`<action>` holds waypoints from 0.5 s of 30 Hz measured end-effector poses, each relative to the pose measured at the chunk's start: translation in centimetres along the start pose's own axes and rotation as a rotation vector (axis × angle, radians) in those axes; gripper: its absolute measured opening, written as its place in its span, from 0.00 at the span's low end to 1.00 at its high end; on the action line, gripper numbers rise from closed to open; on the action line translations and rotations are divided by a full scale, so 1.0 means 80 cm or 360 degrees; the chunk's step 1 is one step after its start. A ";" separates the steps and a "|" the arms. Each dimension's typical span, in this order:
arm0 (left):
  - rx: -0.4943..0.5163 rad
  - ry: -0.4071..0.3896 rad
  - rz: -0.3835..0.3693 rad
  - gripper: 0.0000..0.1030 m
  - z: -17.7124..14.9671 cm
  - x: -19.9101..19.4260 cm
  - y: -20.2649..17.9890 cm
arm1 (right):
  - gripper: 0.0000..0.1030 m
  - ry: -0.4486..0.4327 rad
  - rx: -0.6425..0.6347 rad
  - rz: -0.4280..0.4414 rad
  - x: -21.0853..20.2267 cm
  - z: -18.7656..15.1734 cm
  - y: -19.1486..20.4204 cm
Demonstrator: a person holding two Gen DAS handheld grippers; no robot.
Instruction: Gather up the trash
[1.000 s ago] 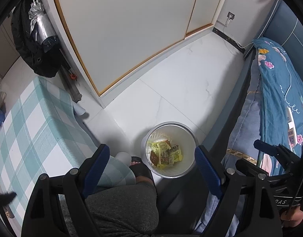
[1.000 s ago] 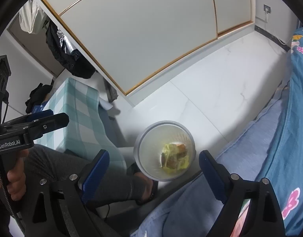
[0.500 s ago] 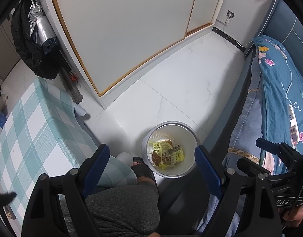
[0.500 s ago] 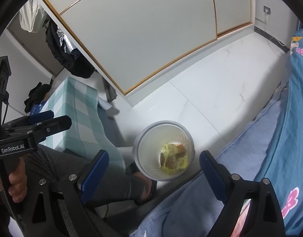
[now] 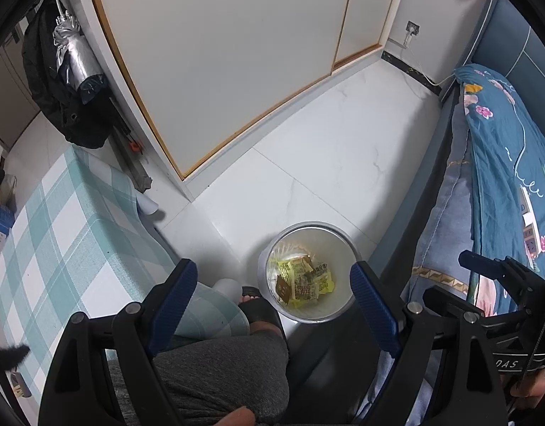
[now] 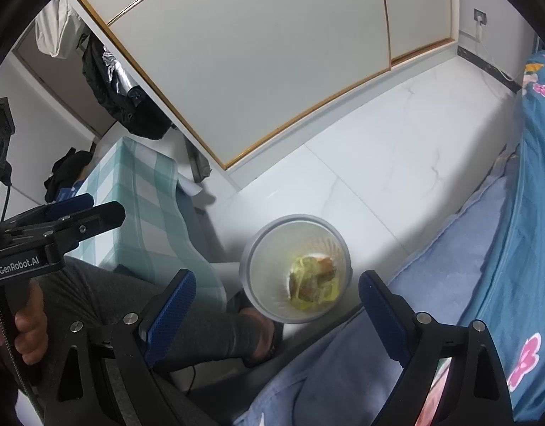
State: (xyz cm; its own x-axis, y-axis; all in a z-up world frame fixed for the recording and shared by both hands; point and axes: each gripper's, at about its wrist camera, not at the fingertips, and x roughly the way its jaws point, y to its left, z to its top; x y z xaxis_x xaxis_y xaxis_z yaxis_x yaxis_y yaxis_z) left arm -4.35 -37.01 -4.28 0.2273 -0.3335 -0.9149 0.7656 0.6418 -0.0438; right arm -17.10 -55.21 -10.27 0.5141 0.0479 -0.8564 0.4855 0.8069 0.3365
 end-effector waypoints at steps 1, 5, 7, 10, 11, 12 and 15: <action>0.0001 -0.0001 -0.0001 0.83 0.000 0.000 0.000 | 0.91 0.0000 0.0000 0.0000 0.000 0.000 0.000; -0.0005 0.0016 -0.0011 0.83 0.001 0.003 0.001 | 0.91 -0.0001 0.0001 0.0002 0.001 -0.001 0.000; -0.0007 0.0024 -0.0015 0.83 0.002 0.005 0.002 | 0.91 -0.0001 0.0002 0.0003 0.001 -0.001 0.000; -0.0005 0.0037 -0.0018 0.83 0.002 0.007 0.001 | 0.91 -0.0003 0.0006 0.0003 0.000 -0.002 -0.001; -0.0005 0.0036 -0.0016 0.83 0.002 0.007 0.000 | 0.91 -0.0003 0.0007 0.0002 0.000 -0.003 -0.001; -0.0004 0.0032 -0.0013 0.83 0.002 0.007 0.000 | 0.91 -0.0002 0.0007 0.0000 0.000 -0.004 -0.001; 0.0004 0.0019 -0.0004 0.83 0.002 0.005 -0.002 | 0.91 -0.0003 0.0007 0.0001 0.000 -0.003 -0.001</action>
State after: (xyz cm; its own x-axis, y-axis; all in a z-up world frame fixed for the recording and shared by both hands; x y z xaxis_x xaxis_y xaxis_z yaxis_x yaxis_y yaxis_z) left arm -4.29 -37.37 -4.59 0.2179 -0.3270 -0.9195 0.7678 0.6391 -0.0453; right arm -17.35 -55.16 -10.37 0.5160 0.0473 -0.8553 0.4880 0.8044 0.3388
